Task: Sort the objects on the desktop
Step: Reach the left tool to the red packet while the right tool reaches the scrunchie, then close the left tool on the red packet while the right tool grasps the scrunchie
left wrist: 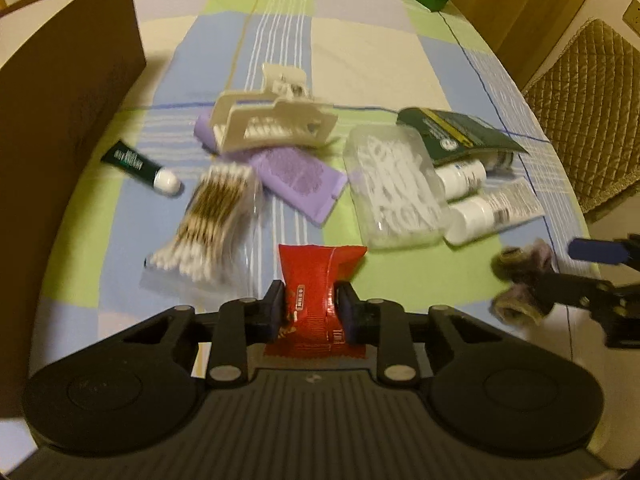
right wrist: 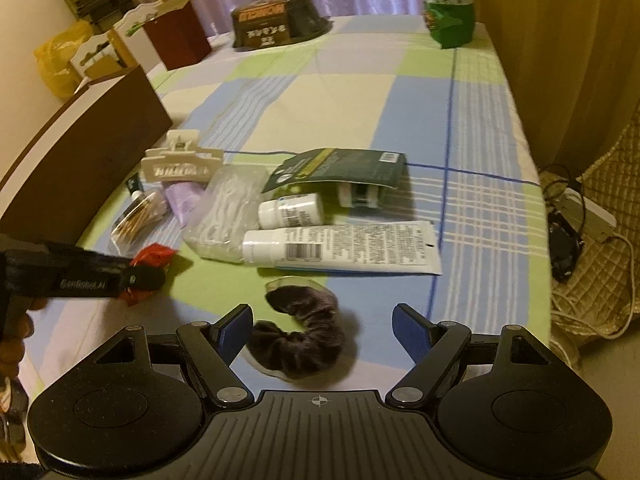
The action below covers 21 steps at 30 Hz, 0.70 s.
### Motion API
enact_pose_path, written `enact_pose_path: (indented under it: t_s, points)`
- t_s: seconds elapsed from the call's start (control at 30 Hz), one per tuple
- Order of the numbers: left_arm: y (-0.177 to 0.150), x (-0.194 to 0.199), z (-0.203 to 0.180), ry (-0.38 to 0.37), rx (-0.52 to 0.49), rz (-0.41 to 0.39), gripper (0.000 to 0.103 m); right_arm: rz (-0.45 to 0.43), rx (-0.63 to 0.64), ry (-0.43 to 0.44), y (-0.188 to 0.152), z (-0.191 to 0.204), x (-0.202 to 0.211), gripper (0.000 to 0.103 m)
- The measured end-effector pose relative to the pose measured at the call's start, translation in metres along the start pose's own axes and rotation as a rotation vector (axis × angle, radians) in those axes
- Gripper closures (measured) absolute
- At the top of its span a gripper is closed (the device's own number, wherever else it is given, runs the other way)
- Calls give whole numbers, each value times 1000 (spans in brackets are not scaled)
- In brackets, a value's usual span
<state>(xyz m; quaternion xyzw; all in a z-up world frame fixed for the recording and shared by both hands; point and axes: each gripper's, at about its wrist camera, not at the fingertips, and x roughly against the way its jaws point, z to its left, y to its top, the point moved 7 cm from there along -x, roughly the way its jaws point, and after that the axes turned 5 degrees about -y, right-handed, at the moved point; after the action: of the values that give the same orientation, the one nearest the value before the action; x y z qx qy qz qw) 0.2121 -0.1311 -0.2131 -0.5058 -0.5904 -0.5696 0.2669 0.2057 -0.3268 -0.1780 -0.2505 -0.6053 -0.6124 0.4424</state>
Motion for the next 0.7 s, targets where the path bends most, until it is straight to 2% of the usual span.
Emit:
enact_pose_path:
  t_s: [0.13,0.17,0.2,0.27,0.3,0.4,0.47,0.7]
  points:
    - [-12,5,1,-1,9,11,79,19,43,2,-1,7,-11,24]
    - [-15,7,1,-1,13,14,79,25,56,1,-2,9,-14,39]
    - [-18,9,1,0,16,16,80,39,67,2,-4,11,-17,48]
    - [-25,12,2,2,23,21,80,72,87,6,-10,15,-24,51]
    - [-28,14,2,3,26,24,80,75,107,7,-12,18,-24,60]
    - [-31,19,1,-1,32,14,80,81,140,11,-15,24,-22,73]
    - [-32,24,0,-8,33,3,81,83,147,11,-16,25,-19,77]
    - [-25,58,-7,-65,-7,-55,81,79,118,25,-12,37,3,78]
